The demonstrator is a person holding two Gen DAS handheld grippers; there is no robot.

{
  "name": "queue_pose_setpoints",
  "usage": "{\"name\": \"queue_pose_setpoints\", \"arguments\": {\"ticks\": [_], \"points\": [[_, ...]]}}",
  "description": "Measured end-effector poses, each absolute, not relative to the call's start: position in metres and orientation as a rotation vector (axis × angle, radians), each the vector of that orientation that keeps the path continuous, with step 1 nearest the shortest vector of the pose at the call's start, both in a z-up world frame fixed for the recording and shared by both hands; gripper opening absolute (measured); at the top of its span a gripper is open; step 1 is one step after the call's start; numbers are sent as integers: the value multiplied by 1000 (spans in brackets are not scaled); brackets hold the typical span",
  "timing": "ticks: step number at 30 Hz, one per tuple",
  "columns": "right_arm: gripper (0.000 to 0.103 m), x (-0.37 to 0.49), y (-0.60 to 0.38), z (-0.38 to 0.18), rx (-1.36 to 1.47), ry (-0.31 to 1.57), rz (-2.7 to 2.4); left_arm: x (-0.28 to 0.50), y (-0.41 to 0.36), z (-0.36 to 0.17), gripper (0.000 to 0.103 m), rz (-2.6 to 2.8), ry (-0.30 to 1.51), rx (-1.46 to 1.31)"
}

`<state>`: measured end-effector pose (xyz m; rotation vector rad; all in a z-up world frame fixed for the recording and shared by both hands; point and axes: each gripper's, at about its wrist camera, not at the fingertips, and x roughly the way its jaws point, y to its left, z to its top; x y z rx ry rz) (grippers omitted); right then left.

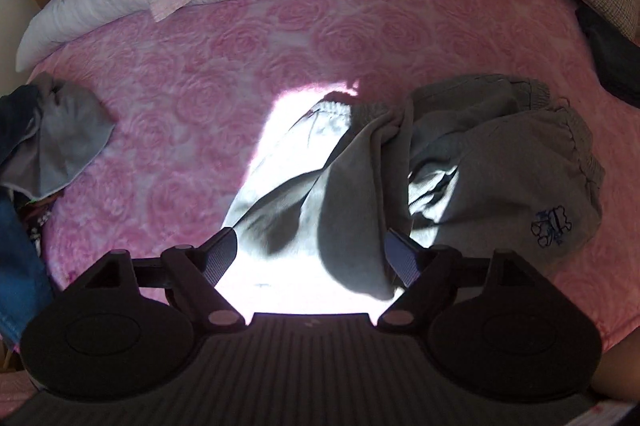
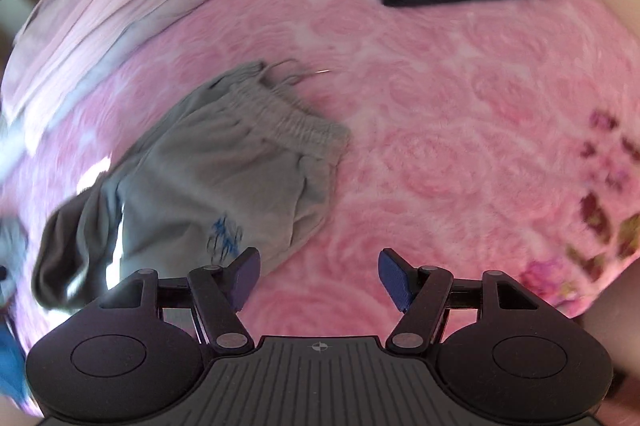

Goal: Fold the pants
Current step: 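Grasp the sweatpants waistband with the right gripper while the left gripper grasps a leg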

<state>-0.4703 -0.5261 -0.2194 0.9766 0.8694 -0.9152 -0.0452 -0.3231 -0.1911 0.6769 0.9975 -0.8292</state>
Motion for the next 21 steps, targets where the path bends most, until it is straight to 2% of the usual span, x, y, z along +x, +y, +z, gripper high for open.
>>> {"name": "queue_pose_setpoints", "arguments": {"ticks": [7, 10, 13, 14, 15, 17, 18, 20, 21], "points": [[63, -462, -555, -276, 1132, 729, -961, -22, -419, -278, 79, -919, 994, 809], [63, -453, -566, -302, 1153, 699, -953, -15, -435, -312, 77, -910, 963, 904], [63, -444, -576, -324, 1150, 680, -971, -2, -436, -333, 57, -924, 987, 925], [63, -442, -580, -332, 1157, 662, -978, 3, -433, -335, 39, -950, 999, 898], [63, -440, -585, -341, 1174, 643, -989, 8, -431, -336, 15, -976, 1003, 868], [62, -436, -592, -358, 1234, 617, -1021, 15, -422, -331, 11, -1005, 995, 808], [53, -432, -593, -363, 1248, 600, -1034, 17, -418, -325, 10, -1006, 987, 780], [3, -423, -596, -362, 1256, 560, -1011, 27, -412, -309, 9, -1002, 955, 733], [3, -420, -597, -357, 1294, 538, -1018, 34, -412, -298, 8, -992, 936, 712]]}}
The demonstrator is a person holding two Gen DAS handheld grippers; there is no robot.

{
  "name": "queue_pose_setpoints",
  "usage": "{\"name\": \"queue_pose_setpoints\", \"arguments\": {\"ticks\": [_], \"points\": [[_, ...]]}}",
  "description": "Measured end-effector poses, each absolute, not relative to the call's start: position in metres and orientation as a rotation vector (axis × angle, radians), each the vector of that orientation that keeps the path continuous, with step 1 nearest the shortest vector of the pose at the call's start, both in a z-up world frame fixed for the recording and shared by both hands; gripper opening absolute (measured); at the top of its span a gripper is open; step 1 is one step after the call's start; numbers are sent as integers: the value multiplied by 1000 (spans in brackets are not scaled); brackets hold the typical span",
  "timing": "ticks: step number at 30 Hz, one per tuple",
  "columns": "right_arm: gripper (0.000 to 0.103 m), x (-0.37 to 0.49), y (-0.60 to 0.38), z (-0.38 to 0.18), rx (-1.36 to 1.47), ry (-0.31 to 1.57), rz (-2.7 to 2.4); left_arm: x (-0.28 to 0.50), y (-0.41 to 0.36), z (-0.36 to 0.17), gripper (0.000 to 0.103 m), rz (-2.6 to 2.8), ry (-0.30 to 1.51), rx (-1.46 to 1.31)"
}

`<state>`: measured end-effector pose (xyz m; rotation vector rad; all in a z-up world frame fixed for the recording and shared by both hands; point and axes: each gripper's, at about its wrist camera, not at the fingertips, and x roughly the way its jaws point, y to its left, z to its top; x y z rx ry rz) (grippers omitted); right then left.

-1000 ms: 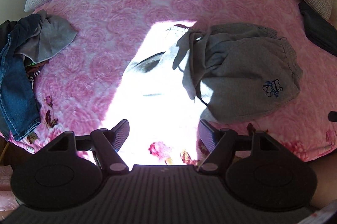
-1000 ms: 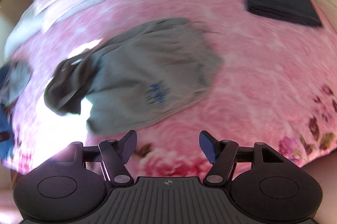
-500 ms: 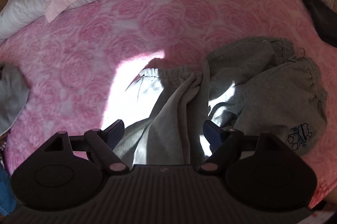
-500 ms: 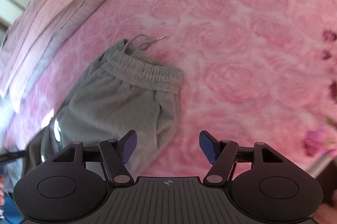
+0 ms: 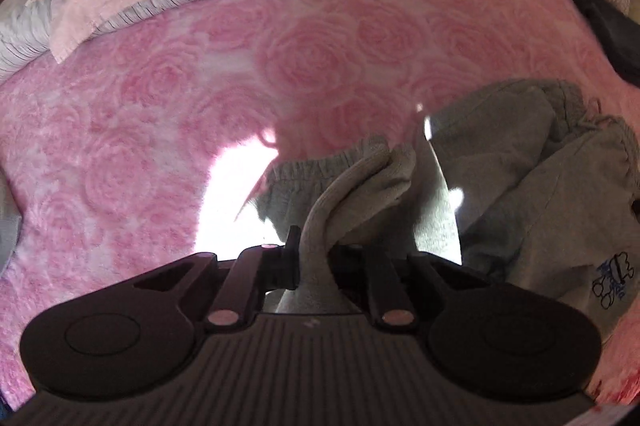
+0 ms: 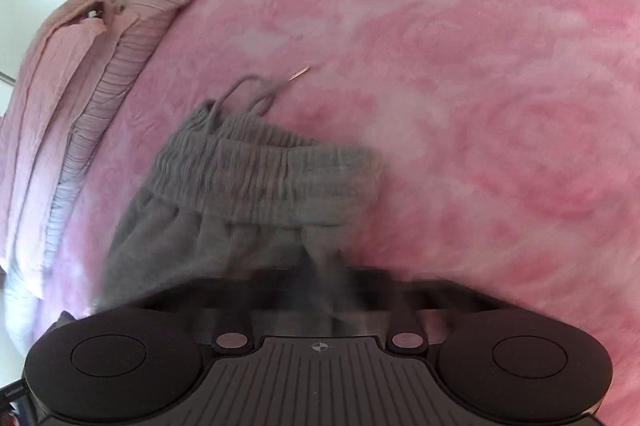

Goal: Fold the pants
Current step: 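Grasp the sweatpants waistband with the right gripper while the left gripper grasps a leg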

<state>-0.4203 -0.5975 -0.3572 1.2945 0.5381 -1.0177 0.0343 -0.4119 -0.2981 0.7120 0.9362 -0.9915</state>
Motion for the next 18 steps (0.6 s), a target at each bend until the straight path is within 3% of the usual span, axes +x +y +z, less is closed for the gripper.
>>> {"name": "queue_pose_setpoints", "arguments": {"ticks": [4, 12, 16, 18], "points": [[2, -428, -601, -287, 1256, 214, -985, 87, -416, -236, 7, -908, 873, 584], [2, -446, -596, -100, 950, -139, -848, 172, -396, -91, 7, -842, 678, 304], [2, -480, -564, -61, 875, -147, -914, 183, -357, -64, 9, -832, 673, 199], [2, -498, -549, -73, 915, -45, -1007, 184, -336, -76, 26, -815, 730, 182]]}}
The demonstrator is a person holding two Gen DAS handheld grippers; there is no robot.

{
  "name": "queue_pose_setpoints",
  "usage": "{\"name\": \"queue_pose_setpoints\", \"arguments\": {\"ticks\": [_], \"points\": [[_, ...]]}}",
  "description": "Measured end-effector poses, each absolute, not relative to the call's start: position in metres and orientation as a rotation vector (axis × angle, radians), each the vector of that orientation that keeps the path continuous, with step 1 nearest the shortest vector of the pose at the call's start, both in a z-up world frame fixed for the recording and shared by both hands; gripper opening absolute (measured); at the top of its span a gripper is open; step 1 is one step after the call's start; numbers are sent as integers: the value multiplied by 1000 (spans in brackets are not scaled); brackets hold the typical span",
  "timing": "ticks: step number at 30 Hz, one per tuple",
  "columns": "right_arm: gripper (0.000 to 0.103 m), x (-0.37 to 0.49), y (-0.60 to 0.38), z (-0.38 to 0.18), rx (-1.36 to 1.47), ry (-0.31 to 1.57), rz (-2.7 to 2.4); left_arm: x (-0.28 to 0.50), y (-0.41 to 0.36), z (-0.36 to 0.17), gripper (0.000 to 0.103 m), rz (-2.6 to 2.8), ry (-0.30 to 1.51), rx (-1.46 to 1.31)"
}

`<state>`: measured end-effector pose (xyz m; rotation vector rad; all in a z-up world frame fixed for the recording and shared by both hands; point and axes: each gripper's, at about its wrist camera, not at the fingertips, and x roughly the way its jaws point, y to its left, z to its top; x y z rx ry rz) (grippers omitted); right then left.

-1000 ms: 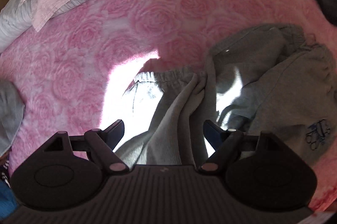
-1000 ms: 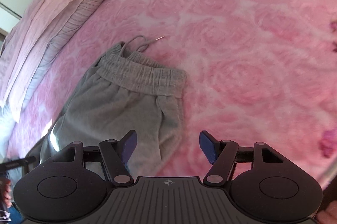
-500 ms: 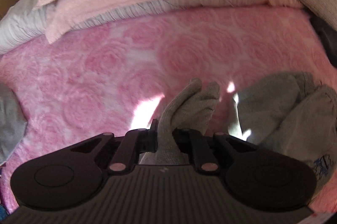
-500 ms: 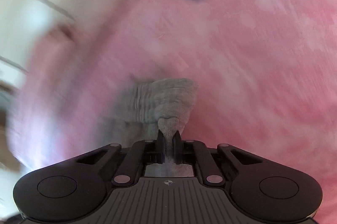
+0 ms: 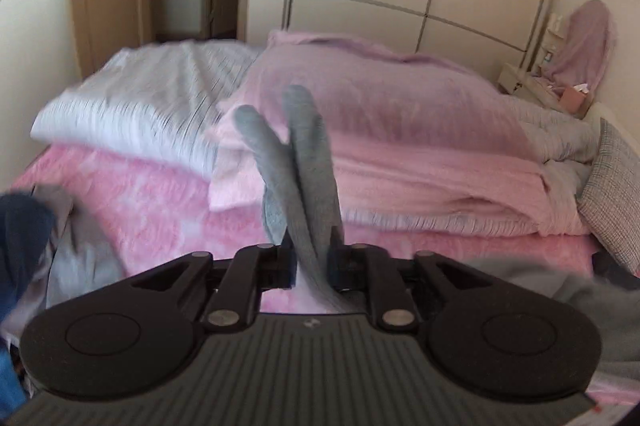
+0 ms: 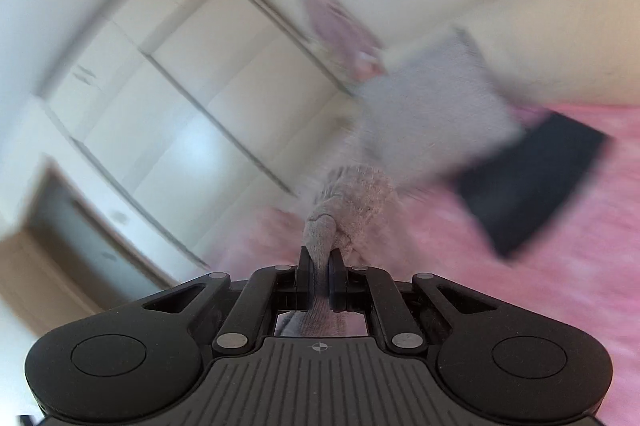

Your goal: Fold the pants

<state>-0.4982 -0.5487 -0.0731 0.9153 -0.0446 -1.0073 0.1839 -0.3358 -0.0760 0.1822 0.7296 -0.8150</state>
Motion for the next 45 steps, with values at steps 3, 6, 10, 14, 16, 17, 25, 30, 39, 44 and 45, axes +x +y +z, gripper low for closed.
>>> {"name": "queue_pose_setpoints", "arguments": {"ticks": [3, 6, 10, 14, 16, 17, 25, 30, 39, 44, 45], "points": [[3, -520, -533, -128, 1070, 128, -1152, 185, -306, -121, 65, -739, 823, 203], [3, -527, -523, -197, 1174, 263, -1247, 185, -274, -179, 65, -676, 968, 211], [3, -528, -514, -266, 1228, 399, -1359, 175, -253, -259, 65, -641, 1119, 218], [3, -535, -502, -276, 1220, 341, -1380, 172, -248, -317, 63, -637, 1193, 159], [3, -539, -500, -275, 1223, 333, -1378, 175, -254, -338, 63, -648, 1228, 103], [3, -538, -501, -271, 1220, 337, -1377, 177, -259, -349, 62, -638, 1247, 91], [3, -520, -516, -252, 1136, 351, -1357, 204, -304, -380, 5, -607, 1182, 117], [3, -522, -520, -194, 1021, 259, -1256, 223, -279, -300, 6, -673, 1024, 47], [3, -537, -438, -226, 1141, 592, -1130, 186, -109, -241, 13, -465, 919, 275], [3, -529, -415, -297, 1238, 1053, -1264, 156, -72, -312, 17, -278, 1069, 476], [6, -527, -414, -295, 1222, 1051, -1271, 152, -70, -315, 19, -284, 1081, 471]]}}
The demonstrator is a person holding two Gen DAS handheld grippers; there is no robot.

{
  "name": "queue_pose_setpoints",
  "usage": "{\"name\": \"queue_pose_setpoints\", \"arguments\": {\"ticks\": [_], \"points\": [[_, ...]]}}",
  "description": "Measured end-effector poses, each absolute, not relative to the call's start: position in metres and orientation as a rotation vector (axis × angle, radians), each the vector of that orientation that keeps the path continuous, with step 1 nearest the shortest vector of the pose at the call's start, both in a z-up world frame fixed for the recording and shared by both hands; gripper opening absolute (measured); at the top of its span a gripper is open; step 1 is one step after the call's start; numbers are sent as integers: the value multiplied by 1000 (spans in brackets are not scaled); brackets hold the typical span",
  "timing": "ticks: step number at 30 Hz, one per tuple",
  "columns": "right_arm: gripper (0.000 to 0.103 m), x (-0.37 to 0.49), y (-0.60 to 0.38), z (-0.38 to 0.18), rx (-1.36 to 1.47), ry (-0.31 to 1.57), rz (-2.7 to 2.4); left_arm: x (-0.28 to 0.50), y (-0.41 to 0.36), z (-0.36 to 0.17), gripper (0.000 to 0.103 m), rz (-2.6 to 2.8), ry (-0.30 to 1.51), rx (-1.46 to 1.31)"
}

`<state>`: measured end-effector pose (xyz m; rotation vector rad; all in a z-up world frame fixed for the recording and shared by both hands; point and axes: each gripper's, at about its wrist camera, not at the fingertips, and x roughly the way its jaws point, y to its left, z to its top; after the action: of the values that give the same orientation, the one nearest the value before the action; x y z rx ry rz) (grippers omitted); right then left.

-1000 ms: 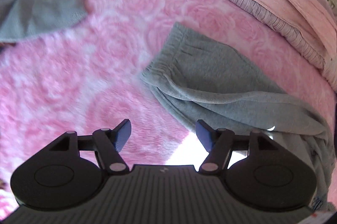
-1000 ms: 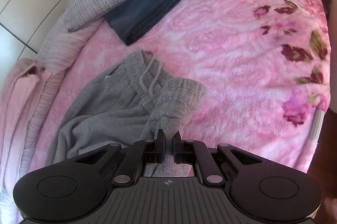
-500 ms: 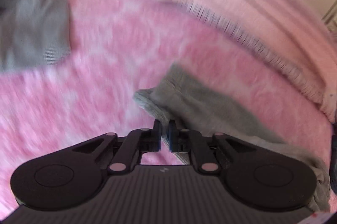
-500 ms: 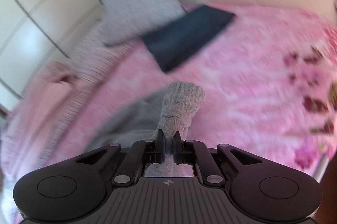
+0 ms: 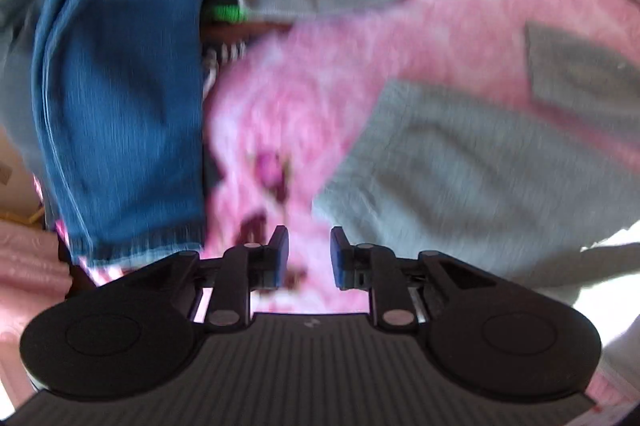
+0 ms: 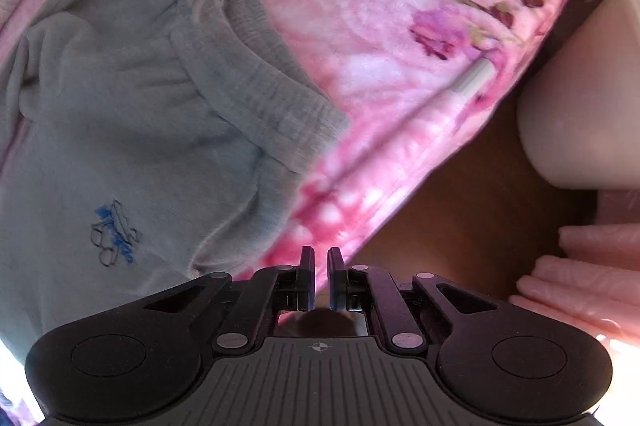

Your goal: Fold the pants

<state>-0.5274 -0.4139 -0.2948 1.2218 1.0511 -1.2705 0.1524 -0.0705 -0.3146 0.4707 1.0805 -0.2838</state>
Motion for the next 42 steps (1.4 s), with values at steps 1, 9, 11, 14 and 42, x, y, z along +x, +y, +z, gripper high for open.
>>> {"name": "queue_pose_setpoints", "arguments": {"ticks": [1, 9, 11, 14, 42], "points": [[9, -526, -415, -290, 1199, 1045, -1276, 150, -74, -313, 20, -305, 1076, 463], [31, -511, -459, -249, 1149, 804, -1318, 122, -191, -310, 52, -817, 813, 672], [32, -503, -464, -245, 1157, 778, -1316, 110, -231, -326, 55, -931, 681, 827], [32, -496, -465, -244, 1161, 772, -1344, 99, -272, -364, 56, -1015, 499, 1090], [32, -462, -470, -250, 1304, 594, -1524, 328, -471, -360, 47, -838, 1199, 88]]}}
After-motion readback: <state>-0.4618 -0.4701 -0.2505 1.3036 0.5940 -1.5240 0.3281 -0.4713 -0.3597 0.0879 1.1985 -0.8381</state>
